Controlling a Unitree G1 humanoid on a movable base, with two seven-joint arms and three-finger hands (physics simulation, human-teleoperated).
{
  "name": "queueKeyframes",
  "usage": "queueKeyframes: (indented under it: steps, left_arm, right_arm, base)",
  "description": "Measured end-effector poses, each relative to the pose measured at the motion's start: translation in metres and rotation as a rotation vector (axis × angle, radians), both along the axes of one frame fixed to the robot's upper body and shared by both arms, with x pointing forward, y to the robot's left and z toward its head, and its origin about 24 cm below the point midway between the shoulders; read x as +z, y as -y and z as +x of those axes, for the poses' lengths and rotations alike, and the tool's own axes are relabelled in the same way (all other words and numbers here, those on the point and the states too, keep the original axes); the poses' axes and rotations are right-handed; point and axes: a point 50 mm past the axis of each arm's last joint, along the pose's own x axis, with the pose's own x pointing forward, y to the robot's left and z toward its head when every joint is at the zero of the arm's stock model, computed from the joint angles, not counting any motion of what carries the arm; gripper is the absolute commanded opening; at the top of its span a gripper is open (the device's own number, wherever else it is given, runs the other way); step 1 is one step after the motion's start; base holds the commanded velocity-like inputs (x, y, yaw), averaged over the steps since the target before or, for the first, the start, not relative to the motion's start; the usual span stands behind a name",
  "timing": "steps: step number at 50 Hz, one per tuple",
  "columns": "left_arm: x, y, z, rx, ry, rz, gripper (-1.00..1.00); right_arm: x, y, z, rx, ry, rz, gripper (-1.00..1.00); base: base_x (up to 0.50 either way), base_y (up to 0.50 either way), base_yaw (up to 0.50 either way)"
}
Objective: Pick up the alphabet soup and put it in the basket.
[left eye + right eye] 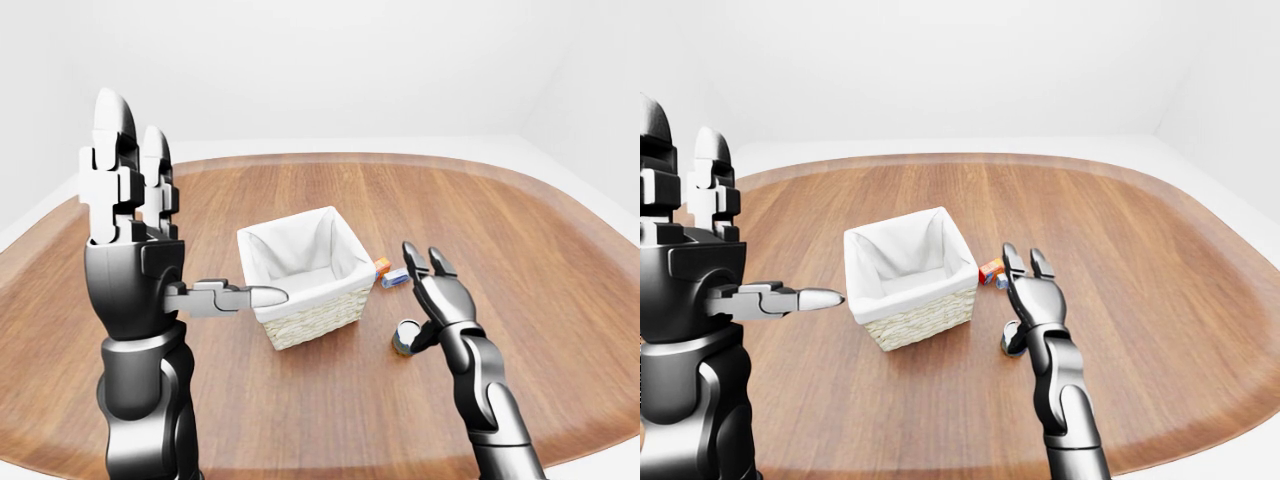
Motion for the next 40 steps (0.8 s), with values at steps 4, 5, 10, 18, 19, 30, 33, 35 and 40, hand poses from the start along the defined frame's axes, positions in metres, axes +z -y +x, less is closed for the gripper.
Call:
queueKeyframes:
  steps: [4,5,10,18,19,30,33,35,40]
  left_arm:
    - [0.000,0.000,0.000,0.001,-0.002,0.002,1.00]
    - [0.000,0.000,0.000,0.001,-0.001,0.003,1.00]
    - [0.000,0.000,0.000,0.002,-0.001,0.006,1.00]
    - [-0.002,0.000,0.001,0.004,-0.011,0.010,1.00]
    - [-0.002,0.001,0.001,0.004,-0.012,0.011,1.00]
    - [-0.003,0.001,0.001,0.005,-0.020,0.017,1.00]
    - [-0.004,0.002,0.001,0.005,-0.021,0.019,1.00]
    - [-0.004,0.002,0.001,0.005,-0.022,0.019,1.00]
    - [-0.004,0.002,0.001,0.003,-0.023,0.021,1.00]
  right_arm:
    - [-0.007,-0.001,-0.003,0.000,-0.012,0.002,1.00]
    - [-0.009,-0.001,-0.004,0.000,-0.015,0.002,1.00]
    - [-0.019,-0.002,-0.009,0.003,-0.031,0.002,1.00]
    - [-0.034,-0.004,-0.017,0.012,-0.052,-0.006,1.00]
    - [-0.035,-0.004,-0.018,0.013,-0.054,-0.007,1.00]
    - [-0.045,-0.007,-0.024,0.032,-0.069,-0.019,1.00]
    - [-0.048,-0.007,-0.026,0.036,-0.074,-0.021,1.00]
    - [-0.050,-0.008,-0.027,0.039,-0.077,-0.021,1.00]
    - [-0.055,-0.009,-0.027,0.044,-0.085,-0.019,1.00]
  base:
    - [0.00,0.00,0.00]
    - [0.00,0.00,0.00]
    - [0.00,0.00,0.00]
    - [0.00,0.00,0.00]
    - [0.00,0.00,0.00]
    - [0.00,0.00,0.00]
    - [0.00,0.00,0.00]
    - [0.00,0.00,0.00]
    - [0.00,0.00,0.00]
